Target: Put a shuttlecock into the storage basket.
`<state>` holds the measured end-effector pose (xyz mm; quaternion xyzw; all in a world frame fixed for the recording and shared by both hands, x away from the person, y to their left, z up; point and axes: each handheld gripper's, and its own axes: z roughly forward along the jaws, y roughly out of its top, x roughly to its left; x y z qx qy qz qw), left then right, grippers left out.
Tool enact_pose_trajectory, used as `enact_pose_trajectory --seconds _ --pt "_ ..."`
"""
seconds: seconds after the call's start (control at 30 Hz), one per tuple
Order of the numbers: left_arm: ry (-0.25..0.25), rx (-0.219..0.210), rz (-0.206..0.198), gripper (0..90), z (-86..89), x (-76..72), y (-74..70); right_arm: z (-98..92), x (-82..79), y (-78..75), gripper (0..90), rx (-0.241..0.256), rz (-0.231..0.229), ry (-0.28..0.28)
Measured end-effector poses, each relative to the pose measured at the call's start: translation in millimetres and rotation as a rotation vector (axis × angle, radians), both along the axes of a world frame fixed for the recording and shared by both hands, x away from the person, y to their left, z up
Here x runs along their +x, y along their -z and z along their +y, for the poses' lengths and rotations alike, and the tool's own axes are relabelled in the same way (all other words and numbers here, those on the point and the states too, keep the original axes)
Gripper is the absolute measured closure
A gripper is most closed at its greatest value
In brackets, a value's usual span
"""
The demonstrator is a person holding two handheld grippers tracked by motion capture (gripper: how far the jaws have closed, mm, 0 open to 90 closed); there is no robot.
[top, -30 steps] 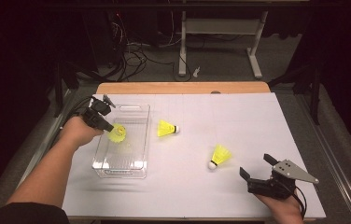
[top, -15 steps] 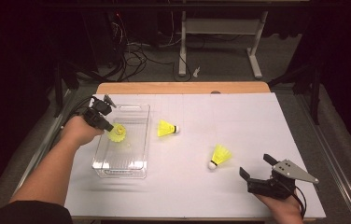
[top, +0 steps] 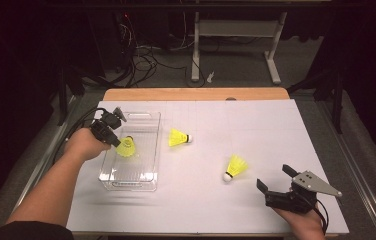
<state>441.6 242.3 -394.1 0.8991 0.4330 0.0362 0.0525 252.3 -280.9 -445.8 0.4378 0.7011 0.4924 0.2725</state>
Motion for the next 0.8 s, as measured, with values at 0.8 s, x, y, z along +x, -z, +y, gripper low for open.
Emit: enact_pose_trajectory --seconds 0.8 --pt "0.005 -0.042 0.013 76.6 -1.0 -8.8 1.4 0.9 -0.3 -1.0 0.6 0.004 -0.004 -0.003"
